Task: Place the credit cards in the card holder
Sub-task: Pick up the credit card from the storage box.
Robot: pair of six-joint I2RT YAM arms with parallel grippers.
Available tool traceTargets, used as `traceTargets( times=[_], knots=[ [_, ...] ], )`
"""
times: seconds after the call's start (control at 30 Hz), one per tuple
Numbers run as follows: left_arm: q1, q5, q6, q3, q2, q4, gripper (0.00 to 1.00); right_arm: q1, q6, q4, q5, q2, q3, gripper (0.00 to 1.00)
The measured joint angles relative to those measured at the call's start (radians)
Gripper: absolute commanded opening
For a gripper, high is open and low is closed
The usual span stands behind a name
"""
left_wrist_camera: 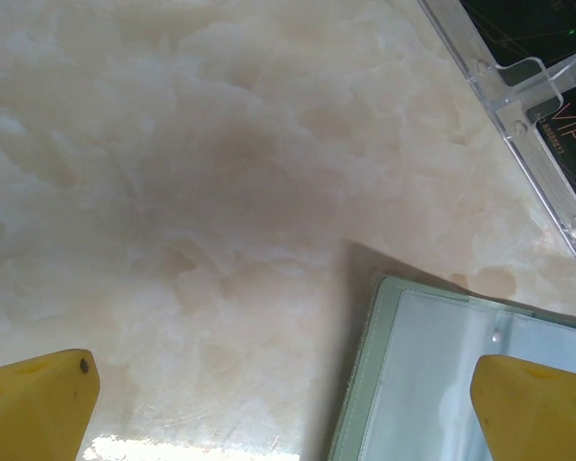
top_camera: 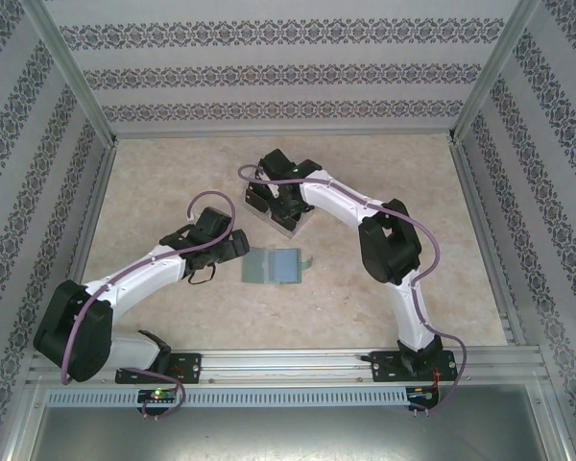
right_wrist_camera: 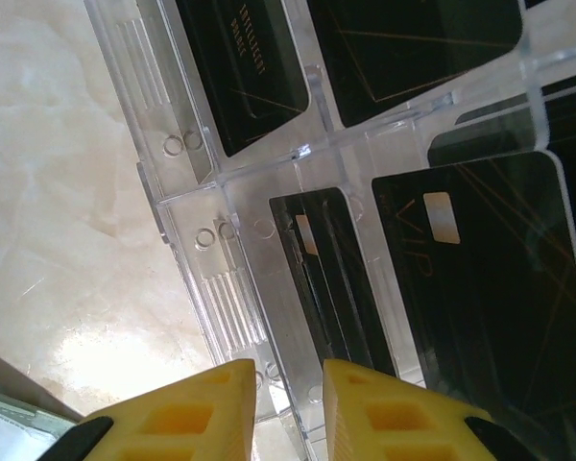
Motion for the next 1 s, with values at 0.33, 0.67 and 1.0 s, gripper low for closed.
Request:
traceTargets(
  times=[0.33,0.67,1.0],
  knots=[
    [0.000,0.000,-0.003,-0.001,0.000,0.001,1.00,0.013,-0.017,-0.021,0.010,0.027,0.023,0.17],
    [0.000,0.000,-0.005,-0.003,-0.011,0.004,1.00,0.013,-0.023,-0.024,0.014,0.029,0.024,0.20],
    [0.000,0.000,-0.008,-0.003,-0.016,0.004,1.00,0.013,-0.035,-0.043,0.010,0.048,0.044,0.11]
  ],
)
